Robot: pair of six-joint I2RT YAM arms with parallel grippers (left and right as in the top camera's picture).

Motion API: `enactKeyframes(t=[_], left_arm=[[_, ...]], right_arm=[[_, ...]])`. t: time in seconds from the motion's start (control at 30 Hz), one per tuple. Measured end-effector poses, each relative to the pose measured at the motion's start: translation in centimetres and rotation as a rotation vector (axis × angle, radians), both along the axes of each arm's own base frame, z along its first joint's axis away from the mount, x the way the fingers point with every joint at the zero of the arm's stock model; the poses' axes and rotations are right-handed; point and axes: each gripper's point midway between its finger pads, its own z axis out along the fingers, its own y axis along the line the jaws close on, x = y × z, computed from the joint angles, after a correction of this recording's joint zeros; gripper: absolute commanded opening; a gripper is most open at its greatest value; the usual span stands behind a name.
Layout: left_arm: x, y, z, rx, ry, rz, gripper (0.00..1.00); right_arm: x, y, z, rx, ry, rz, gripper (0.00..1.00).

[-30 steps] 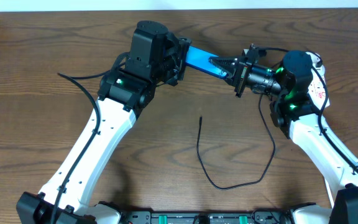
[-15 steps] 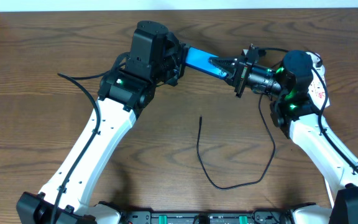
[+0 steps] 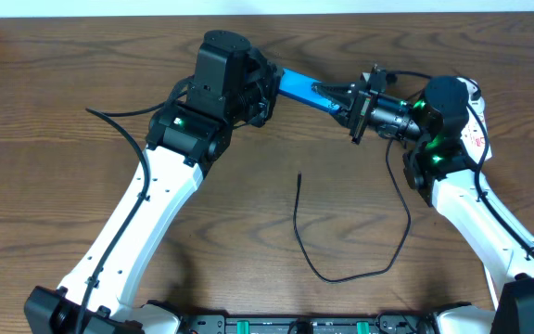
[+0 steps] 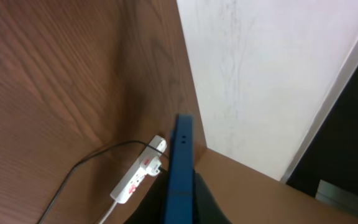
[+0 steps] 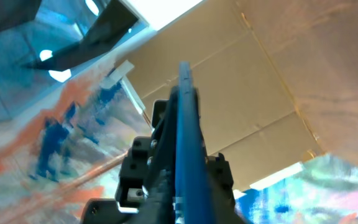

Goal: Plug charger to phone and switch on socket

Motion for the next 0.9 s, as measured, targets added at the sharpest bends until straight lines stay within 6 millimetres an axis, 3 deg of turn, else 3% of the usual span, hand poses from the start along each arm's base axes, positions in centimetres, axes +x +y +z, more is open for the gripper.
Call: enactKeyframes(t=[0.07, 0.13, 0.2, 0.5, 0.73, 0.9], left_arm=[[-0.1, 0.1, -0.2, 0.006, 0.006, -0.002, 0.07], [-0.2, 0.1, -0.3, 0.014, 0.006, -0.007, 0.07], [-0.2, 0.1, -0.4, 0.02, 0.005, -0.01, 0.07], [0.5, 1.5, -0.3, 0.047, -0.019, -0.029, 0.07], [1.1, 4.5, -0.1, 0.122, -0.109, -0.197, 0.07], [-0.4, 6.6, -1.3, 0.163, -0.103, -0.346, 0.07]], right_arm=[[-0.1, 0.0, 0.2, -0.003, -0.023, 0.003, 0.49], [-0.1, 0.1, 0.2, -0.014, -0.054, 0.007, 0.79], [-0.2, 0.1, 0.3, -0.026, -0.087, 0.012, 0.99], [-0.1, -0.3, -0.5, -0.138, -0.298, 0.01, 0.99], [-0.2, -1.1, -3.9, -0.301, -0.404, 0.045, 0.99], [-0.8, -1.3, -5.8, -0.396, -0.481, 0.087, 0.99]])
